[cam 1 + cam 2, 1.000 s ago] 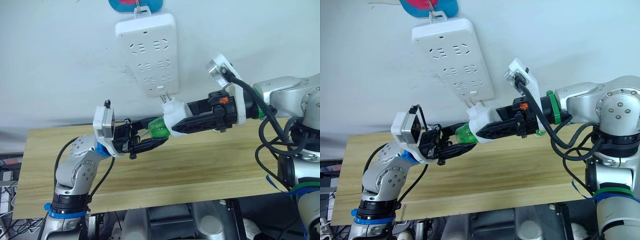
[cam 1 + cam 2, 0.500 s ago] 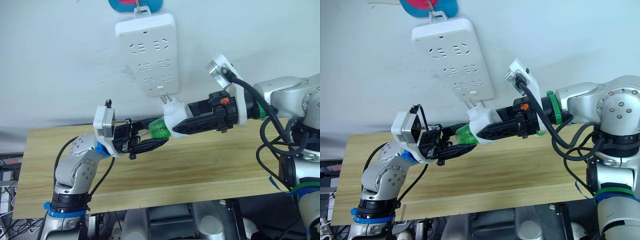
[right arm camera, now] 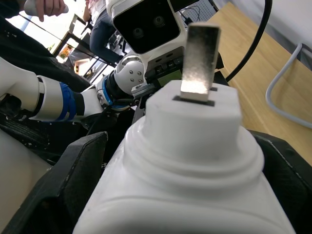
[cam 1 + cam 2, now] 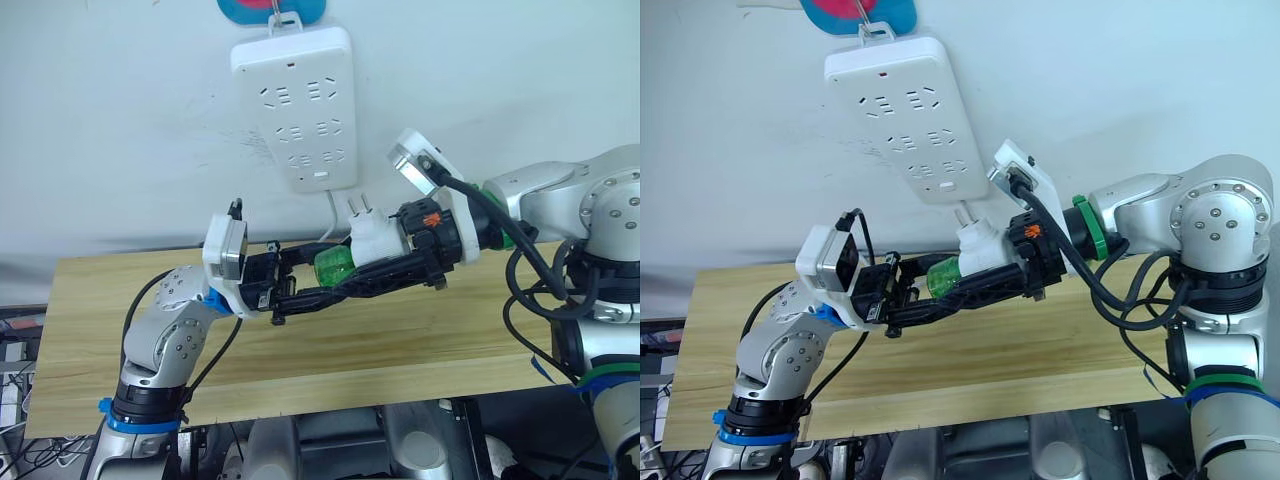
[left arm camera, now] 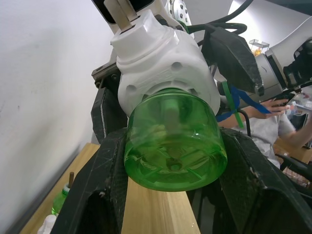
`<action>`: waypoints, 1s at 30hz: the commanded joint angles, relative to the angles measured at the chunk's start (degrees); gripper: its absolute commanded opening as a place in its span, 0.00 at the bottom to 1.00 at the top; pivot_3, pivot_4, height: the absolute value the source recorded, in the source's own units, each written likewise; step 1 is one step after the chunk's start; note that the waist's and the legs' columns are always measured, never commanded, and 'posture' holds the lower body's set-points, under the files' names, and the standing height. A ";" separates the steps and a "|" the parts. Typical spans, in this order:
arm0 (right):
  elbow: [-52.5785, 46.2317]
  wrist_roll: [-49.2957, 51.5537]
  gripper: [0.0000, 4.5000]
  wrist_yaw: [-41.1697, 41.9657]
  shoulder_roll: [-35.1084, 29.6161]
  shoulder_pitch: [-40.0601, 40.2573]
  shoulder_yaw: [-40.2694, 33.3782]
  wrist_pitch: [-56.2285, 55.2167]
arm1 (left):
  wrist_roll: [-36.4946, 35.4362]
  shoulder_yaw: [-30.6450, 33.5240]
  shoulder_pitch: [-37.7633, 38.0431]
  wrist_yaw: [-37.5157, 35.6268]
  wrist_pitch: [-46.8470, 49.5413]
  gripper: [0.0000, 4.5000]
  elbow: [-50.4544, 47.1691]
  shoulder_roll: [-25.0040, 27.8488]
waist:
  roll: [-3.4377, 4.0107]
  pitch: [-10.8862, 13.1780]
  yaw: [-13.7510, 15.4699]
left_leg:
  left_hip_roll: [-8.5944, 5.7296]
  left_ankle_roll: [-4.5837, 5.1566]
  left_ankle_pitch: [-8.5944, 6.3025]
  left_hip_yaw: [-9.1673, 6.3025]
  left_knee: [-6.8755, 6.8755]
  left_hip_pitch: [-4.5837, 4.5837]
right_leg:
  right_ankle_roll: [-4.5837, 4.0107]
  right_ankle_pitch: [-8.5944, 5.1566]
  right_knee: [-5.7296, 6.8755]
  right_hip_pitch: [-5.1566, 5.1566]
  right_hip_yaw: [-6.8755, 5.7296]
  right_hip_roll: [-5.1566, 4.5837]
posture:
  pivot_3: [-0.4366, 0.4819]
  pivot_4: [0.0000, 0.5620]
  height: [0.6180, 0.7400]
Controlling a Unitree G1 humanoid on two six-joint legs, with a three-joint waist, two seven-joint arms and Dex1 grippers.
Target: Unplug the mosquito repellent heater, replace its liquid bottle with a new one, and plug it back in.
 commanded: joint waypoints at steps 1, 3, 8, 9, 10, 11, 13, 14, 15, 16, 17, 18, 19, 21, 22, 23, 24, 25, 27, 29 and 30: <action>-1.28 1.13 0.99 2.21 -0.76 -0.96 0.40 0.37 | -0.50 0.64 0.28 0.68 -0.88 0.50 -1.74 0.07 | 0.00 0.00 0.00 | 0.00 0.00 0.00 0.00 0.00 0.00 | 0.00 0.00 0.00 0.00 0.00 0.00 | 0.15 0.69 1.00; -1.15 1.09 0.99 2.31 -1.07 -0.96 0.42 0.31 | -0.55 0.67 0.40 0.85 -0.89 0.50 -1.87 0.06 | 0.00 0.00 0.01 | 0.00 0.00 0.00 0.00 0.00 0.00 | 0.00 0.00 0.00 0.00 0.00 0.00 | 0.15 0.69 1.00; -0.03 0.20 0.99 3.00 -2.53 -0.92 0.49 0.18 | -0.48 1.17 0.90 1.11 -1.24 0.50 -1.86 0.20 | 0.00 0.00 0.03 | 0.00 0.00 0.00 0.00 0.00 0.00 | 0.00 0.00 0.00 0.00 0.00 0.00 | 0.15 0.69 1.00; 0.01 0.07 0.99 3.25 -2.92 -0.84 0.57 0.16 | -0.48 1.27 0.98 1.15 -1.29 0.50 -1.87 0.24 | 0.00 0.00 0.04 | 0.00 0.00 0.00 0.00 0.00 0.00 | 0.00 0.00 0.00 0.00 0.00 0.00 | 0.15 0.69 1.00; 0.21 0.00 0.99 3.45 -3.30 -0.78 0.56 0.25 | -0.47 1.37 1.08 1.24 -1.34 0.50 -1.90 0.26 | 0.00 0.00 0.07 | 0.00 0.00 0.00 0.00 0.00 0.00 | 0.00 0.00 0.00 0.00 0.00 0.00 | 0.15 0.69 1.00; 0.42 -0.18 0.99 3.68 -3.66 -0.73 0.58 0.31 | -0.48 1.49 1.16 1.26 -1.41 0.50 -1.89 0.33 | 0.00 0.00 0.08 | 0.00 0.00 0.00 -0.01 0.00 0.00 | 0.00 0.00 0.00 0.00 0.00 0.00 | 0.15 0.69 1.00; 0.75 -0.44 0.99 4.10 -4.32 -0.60 0.50 0.45 | -0.42 1.73 1.40 1.36 -1.56 0.50 -1.87 0.51 | 0.00 0.00 0.09 | 0.00 0.00 0.00 0.00 0.00 0.00 | 0.00 0.00 0.00 0.00 0.00 0.00 | 0.16 0.69 1.00; 1.02 -0.52 0.99 4.38 -4.79 -0.56 0.42 0.57 | -0.39 1.91 1.51 1.38 -1.69 0.50 -1.76 0.65 | 0.00 0.00 0.11 | 0.00 0.00 0.00 0.00 0.00 0.00 | 0.00 0.00 0.00 0.00 0.00 0.00 | 0.16 0.69 1.00; 1.29 -0.74 0.99 4.71 -5.37 -0.50 0.40 0.65 | -0.38 2.11 1.59 1.41 -1.82 0.50 -1.66 0.77 | 0.00 0.00 0.12 | 0.00 0.00 0.00 0.00 0.00 0.00 | 0.00 0.00 0.00 0.00 0.00 0.00 | 0.16 0.69 1.00; 1.47 -0.92 0.99 4.97 -5.76 -0.46 0.41 0.70 | -0.38 2.23 1.64 1.42 -1.91 0.50 -1.59 0.84 | 0.00 0.00 0.13 | 0.00 0.00 0.00 0.00 0.00 0.00 | 0.00 0.00 0.00 0.00 0.00 0.00 | 0.16 0.69 1.00; 1.59 -1.48 0.99 5.50 -6.57 -0.31 0.65 0.56 | -0.43 2.35 1.70 1.50 -1.98 0.50 -1.58 0.93 | 0.00 0.00 0.14 | 0.00 0.00 0.00 0.00 0.00 0.00 | 0.00 0.00 0.00 0.00 0.00 0.00 | 0.16 0.68 1.00; 1.75 -1.97 0.99 5.92 -7.21 -0.21 0.91 0.39 | -0.49 2.42 1.75 1.56 -2.06 0.50 -1.58 1.02 | 0.00 0.00 0.16 | 0.00 0.00 0.00 0.00 0.00 0.00 | 0.00 0.00 0.00 0.00 0.00 0.00 | 0.16 0.68 1.00; 1.85 -2.41 0.99 6.34 -7.76 -0.12 1.14 0.23 | -0.51 2.41 1.83 1.64 -2.15 0.50 -1.65 1.07 | 0.00 0.00 0.17 | 0.00 0.00 0.00 0.00 0.00 0.00 | 0.00 0.00 -0.01 0.00 0.00 0.00 | 0.16 0.68 1.00; 2.01 -3.05 0.99 7.19 -8.64 0.07 1.51 -0.09 | -0.53 2.44 2.01 1.81 -2.28 0.50 -1.80 1.11 | 0.00 0.00 0.21 | 0.00 0.00 0.00 0.00 0.00 0.00 | 0.00 0.00 -0.01 0.00 0.00 0.00 | 0.17 0.68 1.00; 2.05 -3.33 0.99 7.62 -8.99 0.16 1.67 -0.20 | -0.51 2.48 2.08 1.84 -2.34 0.50 -1.85 1.14 | 0.00 0.00 0.24 | 0.00 0.00 0.00 0.00 0.00 0.00 | 0.00 0.00 -0.01 -0.01 0.00 0.00 | 0.17 0.68 1.00; 2.01 -3.60 0.99 8.11 -9.33 0.32 1.78 -0.29 | -0.51 2.52 2.15 1.90 -2.39 0.50 -1.90 1.15 | 0.00 0.00 0.25 | 0.00 0.00 0.00 0.00 0.00 0.00 | 0.00 0.00 -0.01 -0.01 0.00 0.00 | 0.17 0.68 1.00; 1.96 -3.88 0.99 8.53 -9.54 0.42 1.86 -0.37 | -0.52 2.54 2.19 1.94 -2.42 0.50 -1.93 1.15 | 0.00 0.00 0.26 | 0.00 0.00 0.00 0.00 0.00 0.00 | 0.00 0.00 -0.01 -0.01 0.00 0.00 | 0.17 0.68 1.00; 1.97 -3.99 0.99 9.01 -9.87 0.60 1.77 -0.31 | -0.52 2.60 2.27 2.00 -2.47 0.50 -2.01 1.20 | 0.00 0.00 0.27 | 0.00 0.00 0.00 0.00 0.00 0.00 | 0.00 0.00 -0.01 -0.01 0.00 0.00 | 0.17 0.67 1.00; 2.11 -3.81 0.99 10.08 -10.83 0.89 1.26 0.01 | -0.59 2.82 2.41 2.13 -2.54 0.50 -2.14 1.36 | -0.01 0.00 0.31 | 0.00 0.00 0.00 0.01 0.00 0.00 | 0.00 0.00 -0.01 0.00 0.00 0.00 | 0.18 0.67 1.00; 2.22 -3.39 0.99 11.34 -12.13 1.12 0.53 0.39 | -0.68 3.08 2.55 2.11 -2.59 0.50 -2.17 1.57 | -0.01 0.00 0.34 | 0.00 0.00 0.00 0.00 0.00 -0.01 | 0.00 0.00 -0.01 0.00 0.00 0.00 | 0.18 0.66 1.00; 2.42 -3.09 0.99 11.92 -12.75 1.13 0.15 0.56 | -0.68 3.21 2.59 2.09 -2.65 0.50 -2.11 1.65 | -0.01 0.00 0.37 | 0.00 0.00 0.00 0.00 0.00 -0.01 | 0.00 0.00 -0.01 0.00 0.00 0.00 | 0.18 0.66 1.00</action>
